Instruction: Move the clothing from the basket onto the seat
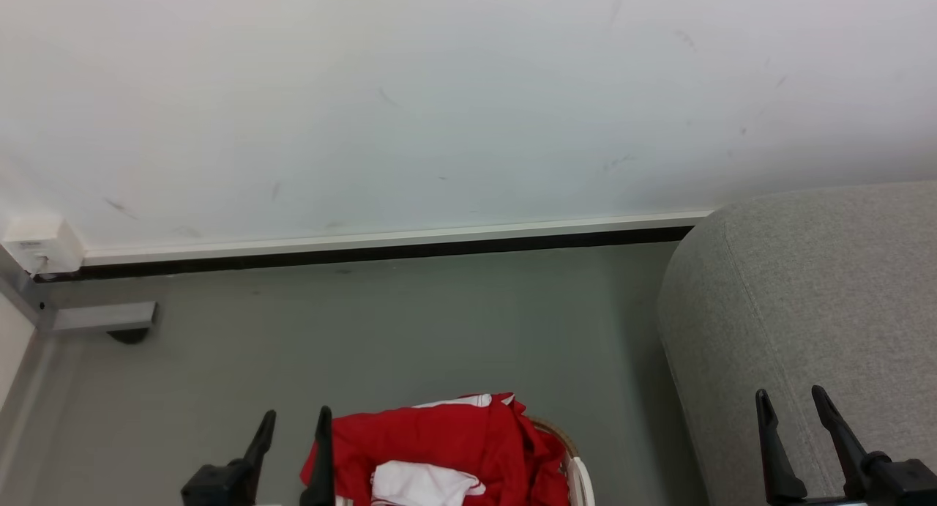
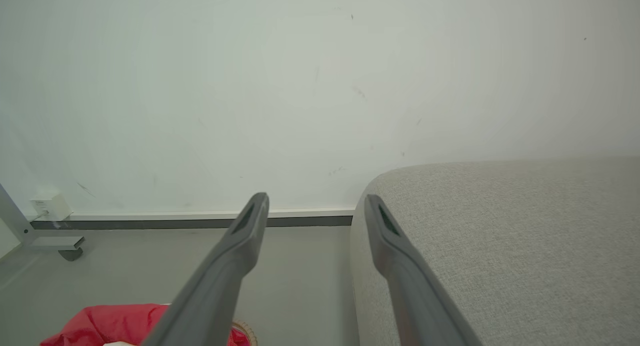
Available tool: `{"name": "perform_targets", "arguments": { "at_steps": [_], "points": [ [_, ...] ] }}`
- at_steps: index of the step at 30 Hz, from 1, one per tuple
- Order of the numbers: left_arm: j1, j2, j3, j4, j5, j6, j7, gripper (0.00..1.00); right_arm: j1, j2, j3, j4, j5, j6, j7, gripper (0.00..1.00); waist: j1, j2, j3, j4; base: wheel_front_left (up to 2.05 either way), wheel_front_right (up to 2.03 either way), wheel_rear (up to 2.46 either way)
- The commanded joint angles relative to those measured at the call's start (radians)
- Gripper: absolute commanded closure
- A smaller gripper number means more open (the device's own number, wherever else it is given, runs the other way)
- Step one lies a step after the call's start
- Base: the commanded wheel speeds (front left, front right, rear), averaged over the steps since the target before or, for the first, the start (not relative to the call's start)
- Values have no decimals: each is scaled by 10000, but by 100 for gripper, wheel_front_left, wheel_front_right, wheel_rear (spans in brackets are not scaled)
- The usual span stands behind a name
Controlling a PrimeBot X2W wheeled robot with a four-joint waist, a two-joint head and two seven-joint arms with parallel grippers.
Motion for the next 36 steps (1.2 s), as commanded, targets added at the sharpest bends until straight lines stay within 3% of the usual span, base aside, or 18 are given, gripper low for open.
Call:
{"name": "perform_targets", "arguments": {
  "at_steps": [1, 19, 36],
  "points": [
    [82, 86, 16, -38, 208, 6, -127, 0, 74, -41, -5, 17, -221, -18, -77, 0, 0, 0, -4, 3, 0, 0, 0],
    [208, 94, -138, 174, 1181, 61, -428, 0, 158, 13, 31, 241, -1135, -21, -401, 0, 0, 0, -12, -12, 0, 0, 0],
    [183, 89, -126, 252, 985, 22, -413, 0, -48, 50, 48, 237, -891, -21, -386, 0, 0, 0, 62, -269, 0, 0, 0]
  ]
}}
